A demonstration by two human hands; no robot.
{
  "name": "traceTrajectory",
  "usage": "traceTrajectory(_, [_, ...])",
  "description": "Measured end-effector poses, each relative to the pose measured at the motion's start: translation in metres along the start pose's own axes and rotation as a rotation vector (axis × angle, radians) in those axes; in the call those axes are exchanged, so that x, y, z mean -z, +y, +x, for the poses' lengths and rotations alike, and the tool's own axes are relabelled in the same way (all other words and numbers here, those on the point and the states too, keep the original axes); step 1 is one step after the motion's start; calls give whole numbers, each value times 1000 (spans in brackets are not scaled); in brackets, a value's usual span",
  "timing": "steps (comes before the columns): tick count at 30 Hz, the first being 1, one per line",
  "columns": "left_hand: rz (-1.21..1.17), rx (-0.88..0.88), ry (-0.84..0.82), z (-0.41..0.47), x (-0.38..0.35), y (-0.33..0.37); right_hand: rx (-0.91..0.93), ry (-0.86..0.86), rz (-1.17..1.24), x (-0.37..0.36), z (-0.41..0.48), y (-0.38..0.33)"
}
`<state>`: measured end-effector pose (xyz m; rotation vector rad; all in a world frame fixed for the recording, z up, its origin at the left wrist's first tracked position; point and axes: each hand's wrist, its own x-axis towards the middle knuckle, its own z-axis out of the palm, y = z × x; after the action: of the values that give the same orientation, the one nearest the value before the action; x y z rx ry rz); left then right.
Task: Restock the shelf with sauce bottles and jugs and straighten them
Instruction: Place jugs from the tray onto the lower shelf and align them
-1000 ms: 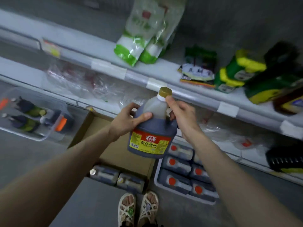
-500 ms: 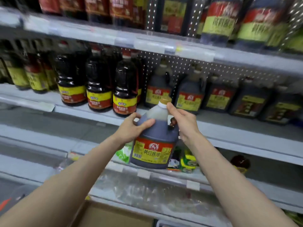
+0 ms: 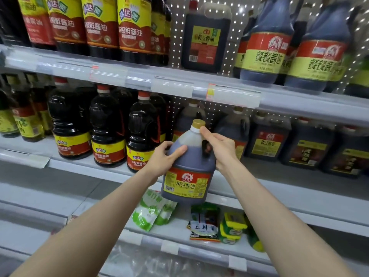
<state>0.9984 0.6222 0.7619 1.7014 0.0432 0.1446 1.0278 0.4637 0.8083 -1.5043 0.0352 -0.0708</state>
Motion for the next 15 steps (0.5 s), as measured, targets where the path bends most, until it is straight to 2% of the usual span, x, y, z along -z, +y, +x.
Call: traceTrajectory(15, [-94, -44, 110, 89, -10, -23, 3, 45, 11, -24, 88, 7])
